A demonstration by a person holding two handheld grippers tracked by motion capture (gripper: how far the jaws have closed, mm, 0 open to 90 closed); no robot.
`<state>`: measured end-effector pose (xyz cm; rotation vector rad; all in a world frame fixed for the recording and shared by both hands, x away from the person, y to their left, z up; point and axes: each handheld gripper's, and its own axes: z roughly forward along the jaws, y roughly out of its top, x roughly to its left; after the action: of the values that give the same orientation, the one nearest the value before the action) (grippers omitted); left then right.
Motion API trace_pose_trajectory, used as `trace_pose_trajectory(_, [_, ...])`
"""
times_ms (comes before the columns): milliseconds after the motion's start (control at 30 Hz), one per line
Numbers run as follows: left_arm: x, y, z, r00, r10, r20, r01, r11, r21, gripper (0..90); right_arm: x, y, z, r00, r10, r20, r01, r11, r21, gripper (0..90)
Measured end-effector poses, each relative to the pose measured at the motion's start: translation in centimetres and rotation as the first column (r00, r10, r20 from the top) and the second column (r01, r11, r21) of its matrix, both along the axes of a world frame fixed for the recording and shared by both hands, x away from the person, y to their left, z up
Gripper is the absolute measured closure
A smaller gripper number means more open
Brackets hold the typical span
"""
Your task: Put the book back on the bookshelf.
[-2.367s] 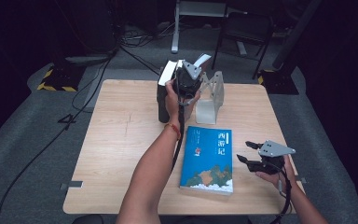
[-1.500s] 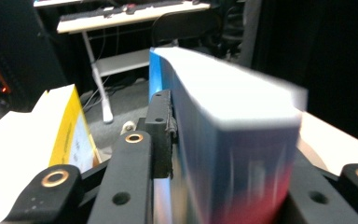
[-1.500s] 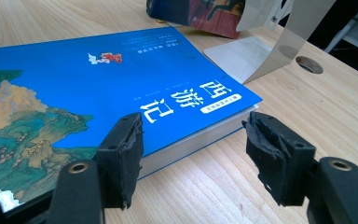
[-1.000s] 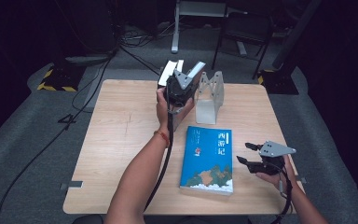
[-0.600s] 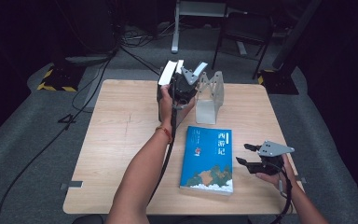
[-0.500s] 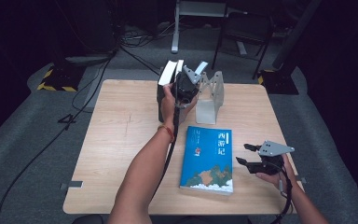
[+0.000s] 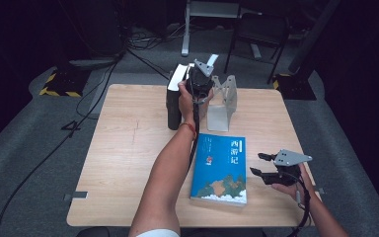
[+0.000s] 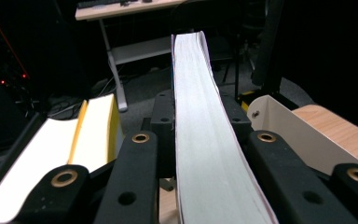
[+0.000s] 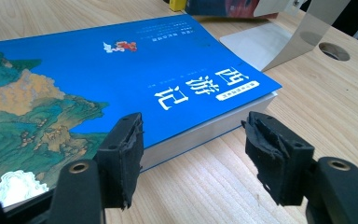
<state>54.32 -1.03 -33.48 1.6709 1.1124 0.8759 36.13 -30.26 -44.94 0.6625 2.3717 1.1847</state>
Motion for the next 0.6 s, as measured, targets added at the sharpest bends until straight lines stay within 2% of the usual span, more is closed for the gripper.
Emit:
trace_pose_trajectory(133, [-0.4, 0.1, -0.4, 1.0, 0.004, 0.004, -0.004, 1.0, 0.0, 72.4, 0.0, 0.0, 0.1, 1.0, -0.001, 0.005, 0.001, 1.0, 0.006, 37.6])
trace_pose_trajectory(200, [-0.6, 0.3, -0.4, 0.9998, 0.022, 0.005, -0.022, 0.9997, 0.008, 71.5, 0.0, 0.0, 0.1, 1.0, -0.003, 0.003, 0.003, 1.0, 0.005, 37.3])
trace_pose_trajectory(267, [-1.1, 0.8, 0.1, 0.9991, 0.036, 0.022, -0.035, 0.9993, -0.01, 69.9, -0.1, 0.1, 0.1, 1.0, 0.0, 0.004, 0.0, 1.0, 0.001, 37.3])
trace_pose_trajectory(333, [-1.4, 1.3, 0.6, 0.9988, 0.037, 0.032, -0.037, 0.9993, 0.007, 68.6, -0.1, 0.2, 0.1, 1.0, 0.001, 0.003, -0.001, 1.0, -0.003, 37.1])
trace_pose_trajectory(533, [-2.2, 2.4, 1.0, 0.9994, 0.021, 0.027, -0.022, 0.9989, 0.042, 64.1, -0.1, 0.2, 0.0, 1.0, 0.001, 0.0, -0.001, 1.0, -0.011, 36.9])
trace_pose_trajectory(600, [-2.5, 3.3, 1.2, 0.9998, -0.004, 0.021, 0.003, 0.9995, 0.031, 61.5, 0.0, 0.2, 0.0, 1.0, -0.001, 0.001, 0.001, 1.0, -0.008, 36.8])
